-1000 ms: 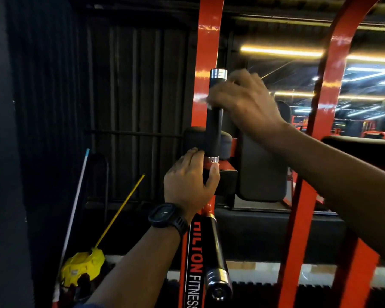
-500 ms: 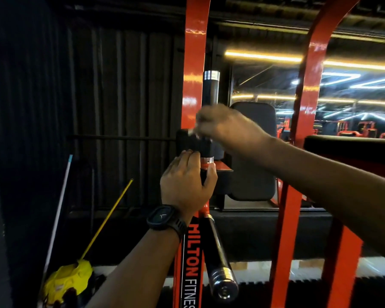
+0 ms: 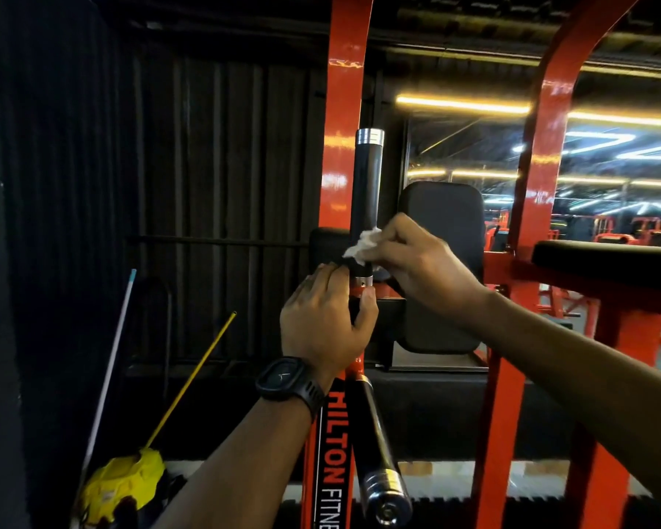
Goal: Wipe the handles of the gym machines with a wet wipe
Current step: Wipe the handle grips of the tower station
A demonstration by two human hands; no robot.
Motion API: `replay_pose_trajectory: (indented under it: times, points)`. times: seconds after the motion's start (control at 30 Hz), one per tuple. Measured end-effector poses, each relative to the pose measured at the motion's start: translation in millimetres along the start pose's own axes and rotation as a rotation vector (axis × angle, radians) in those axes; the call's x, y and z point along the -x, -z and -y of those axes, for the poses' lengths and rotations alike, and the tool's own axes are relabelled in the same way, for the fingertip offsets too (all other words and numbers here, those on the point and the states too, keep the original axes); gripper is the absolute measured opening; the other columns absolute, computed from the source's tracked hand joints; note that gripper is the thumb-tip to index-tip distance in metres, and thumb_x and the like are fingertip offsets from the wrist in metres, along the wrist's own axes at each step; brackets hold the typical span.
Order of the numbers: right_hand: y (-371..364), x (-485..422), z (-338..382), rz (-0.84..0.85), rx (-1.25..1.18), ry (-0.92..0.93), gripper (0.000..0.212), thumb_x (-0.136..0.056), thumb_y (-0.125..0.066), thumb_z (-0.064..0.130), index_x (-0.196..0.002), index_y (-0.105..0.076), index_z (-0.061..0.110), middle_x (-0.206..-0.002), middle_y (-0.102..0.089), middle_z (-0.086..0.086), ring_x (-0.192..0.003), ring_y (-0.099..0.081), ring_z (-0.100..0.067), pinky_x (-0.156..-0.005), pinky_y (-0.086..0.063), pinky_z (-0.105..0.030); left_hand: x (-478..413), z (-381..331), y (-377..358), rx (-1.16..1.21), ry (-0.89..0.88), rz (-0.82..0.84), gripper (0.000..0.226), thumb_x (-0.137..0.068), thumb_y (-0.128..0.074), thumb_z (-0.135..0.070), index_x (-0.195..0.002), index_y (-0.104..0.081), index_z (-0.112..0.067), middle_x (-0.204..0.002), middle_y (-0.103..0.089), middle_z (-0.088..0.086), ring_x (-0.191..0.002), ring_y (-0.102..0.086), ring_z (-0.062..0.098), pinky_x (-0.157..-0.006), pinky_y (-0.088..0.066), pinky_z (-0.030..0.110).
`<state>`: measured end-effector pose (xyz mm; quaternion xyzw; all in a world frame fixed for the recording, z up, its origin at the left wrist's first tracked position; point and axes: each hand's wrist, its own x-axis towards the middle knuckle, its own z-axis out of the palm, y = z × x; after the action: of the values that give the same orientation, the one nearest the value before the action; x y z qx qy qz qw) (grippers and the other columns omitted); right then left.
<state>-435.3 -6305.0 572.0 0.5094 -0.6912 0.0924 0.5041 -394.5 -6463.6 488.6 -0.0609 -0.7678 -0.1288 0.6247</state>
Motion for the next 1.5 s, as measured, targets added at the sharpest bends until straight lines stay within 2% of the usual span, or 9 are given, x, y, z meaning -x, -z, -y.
replay_pose_trajectory:
  times: [0.17, 0.27, 0.43, 0.63, 0.8, 0.97, 1.23, 1.4, 1.5]
  points:
    - [-14, -3, 9, -0.193, -0.596, -0.715, 0.013, -0.092, -0.066, 0.008, -0.094, -0.066, 0.021, -0.09, -0.068, 0.002, -0.083, -0.067, -0.004, -0.076, -0.056, -0.022, 1, 1, -2, 0.027, 0.009, 0.003, 0.044, -0.096, -0.045, -0.04, -0.112, -0.067, -0.005, -0.112, -0.071, 0.011, -0.099, -0.07, 0.027, -0.077, -0.057, 0.037]
    - [-16, 7, 19, -0.168, -0.997, -0.906, 0.013, -0.091, -0.068, 0.005, -0.102, -0.068, 0.011, -0.086, -0.074, -0.002, -0.085, -0.073, -0.016, -0.076, -0.058, -0.029, 0, 2, -2, 0.014, -0.003, 0.007, 0.046, -0.096, -0.045, -0.04, -0.114, -0.067, -0.004, -0.114, -0.071, 0.012, -0.102, -0.07, 0.027, -0.078, -0.057, 0.037]
    - [-9, -18, 17, -0.394, -0.951, -0.866, 0.016, -0.092, -0.067, 0.005, -0.105, -0.067, 0.014, -0.098, -0.074, -0.001, -0.092, -0.072, -0.012, -0.083, -0.059, -0.03, 0, 2, -4, 0.017, -0.002, -0.004, 0.047, -0.096, -0.044, -0.04, -0.113, -0.067, -0.004, -0.113, -0.071, 0.012, -0.1, -0.07, 0.028, -0.076, -0.056, 0.037]
    - [-18, -3, 29, -0.242, -0.986, -0.994, 0.017, -0.094, -0.064, 0.004, -0.107, -0.067, 0.013, -0.092, -0.075, -0.003, -0.087, -0.073, -0.016, -0.084, -0.06, -0.039, 0, 0, -1, 0.008, -0.003, -0.005, 0.044, -0.095, -0.046, -0.039, -0.111, -0.068, -0.004, -0.111, -0.071, 0.011, -0.098, -0.07, 0.027, -0.075, -0.056, 0.035]
    - [-9, -56, 13, -0.515, -0.947, -0.944, 0.019, -0.097, -0.058, 0.003, -0.106, -0.069, 0.014, -0.094, -0.075, -0.001, -0.092, -0.072, -0.015, -0.089, -0.058, -0.042, 0, 1, -2, 0.003, -0.007, -0.015, 0.044, -0.095, -0.045, -0.039, -0.11, -0.068, -0.004, -0.11, -0.071, 0.012, -0.098, -0.07, 0.028, -0.074, -0.057, 0.036]
    - [-14, -41, 16, -0.391, -1.111, -0.985, 0.021, -0.099, -0.055, 0.007, -0.116, -0.068, 0.006, -0.109, -0.072, -0.008, -0.103, -0.07, -0.021, -0.093, -0.057, -0.045, 0, 1, -3, 0.017, -0.03, -0.027, 0.043, -0.096, -0.046, -0.039, -0.11, -0.068, -0.005, -0.11, -0.072, 0.01, -0.097, -0.071, 0.026, -0.073, -0.056, 0.034]
    - [-27, -45, 14, -0.477, -1.114, -0.963, 0.021, -0.1, -0.057, 0.017, -0.115, -0.069, 0.008, -0.107, -0.074, -0.007, -0.105, -0.069, -0.026, -0.094, -0.055, -0.052, -1, 1, -1, 0.039, -0.024, -0.005, 0.042, -0.095, -0.046, -0.038, -0.112, -0.067, -0.005, -0.11, -0.071, 0.01, -0.097, -0.07, 0.026, -0.072, -0.059, 0.038]
    - [-5, -69, 6, -0.612, -1.077, -0.858, 0.016, -0.095, -0.064, 0.01, -0.11, -0.069, 0.014, -0.111, -0.073, -0.006, -0.107, -0.069, -0.019, -0.097, -0.055, -0.045, 0, 2, -3, 0.017, -0.025, -0.024, 0.046, -0.097, -0.043, -0.04, -0.112, -0.068, -0.004, -0.112, -0.072, 0.012, -0.099, -0.071, 0.027, -0.074, -0.056, 0.035]
    - [-12, -51, 8, -0.488, -0.963, -0.839, 0.016, -0.095, -0.063, 0.007, -0.106, -0.069, 0.018, -0.11, -0.073, -0.005, -0.105, -0.069, -0.016, -0.097, -0.055, -0.042, 1, 2, -2, 0.007, -0.03, -0.026, 0.045, -0.096, -0.045, -0.039, -0.112, -0.068, -0.004, -0.111, -0.072, 0.011, -0.098, -0.071, 0.027, -0.072, -0.056, 0.035]
